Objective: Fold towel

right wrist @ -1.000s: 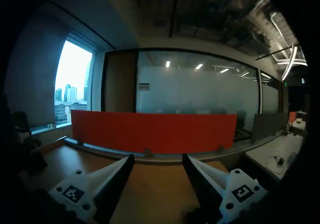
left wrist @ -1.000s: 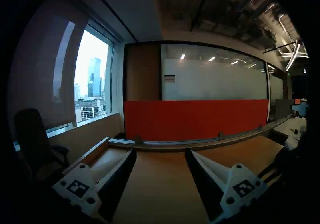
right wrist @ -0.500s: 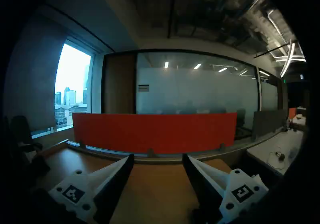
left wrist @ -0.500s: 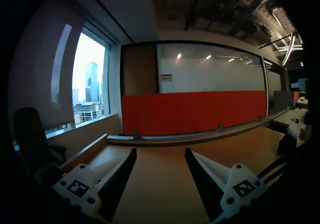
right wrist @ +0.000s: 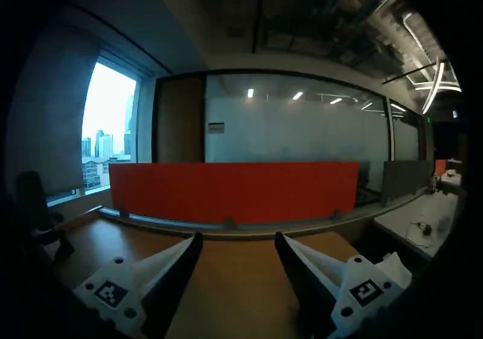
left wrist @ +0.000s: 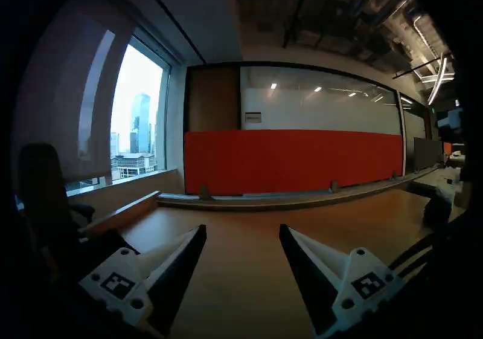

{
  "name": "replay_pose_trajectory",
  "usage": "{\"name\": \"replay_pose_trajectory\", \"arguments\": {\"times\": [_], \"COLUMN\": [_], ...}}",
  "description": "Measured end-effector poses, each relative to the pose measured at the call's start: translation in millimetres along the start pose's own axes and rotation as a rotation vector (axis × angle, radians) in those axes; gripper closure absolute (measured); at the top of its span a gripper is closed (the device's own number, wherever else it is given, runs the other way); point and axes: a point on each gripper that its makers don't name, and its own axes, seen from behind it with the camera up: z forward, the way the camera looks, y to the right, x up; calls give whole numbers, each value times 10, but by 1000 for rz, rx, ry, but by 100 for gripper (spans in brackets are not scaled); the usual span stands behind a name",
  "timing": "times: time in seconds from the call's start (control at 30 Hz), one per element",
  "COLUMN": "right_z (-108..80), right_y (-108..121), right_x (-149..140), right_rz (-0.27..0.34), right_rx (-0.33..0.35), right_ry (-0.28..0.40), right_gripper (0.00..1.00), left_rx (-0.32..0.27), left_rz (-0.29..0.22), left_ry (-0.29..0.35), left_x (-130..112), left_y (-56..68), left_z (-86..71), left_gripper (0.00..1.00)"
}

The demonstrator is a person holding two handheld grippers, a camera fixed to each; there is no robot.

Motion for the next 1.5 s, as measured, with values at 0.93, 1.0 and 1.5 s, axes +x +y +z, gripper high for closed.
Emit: {"name": "replay_pose_trajectory", "arguments": {"times": [0.93, 1.0, 1.5], "right_z": [61, 58, 62], "right_y": [170, 183, 152], "right_x": [-285, -286, -273], "right_rz": [5, 4, 3], "right_rx": [-23, -25, -23], "right_ry": [7, 7, 13], "right_gripper": [7, 8, 8], "left_rx": [2, 3, 24], "left_rz": [-10, -8, -28], "left_ry": [4, 4, 9], "left_x": [-551, -567, -622], "left_y": [206, 203, 137], "left_z": [85, 80, 61], "left_gripper": [11, 11, 11]}}
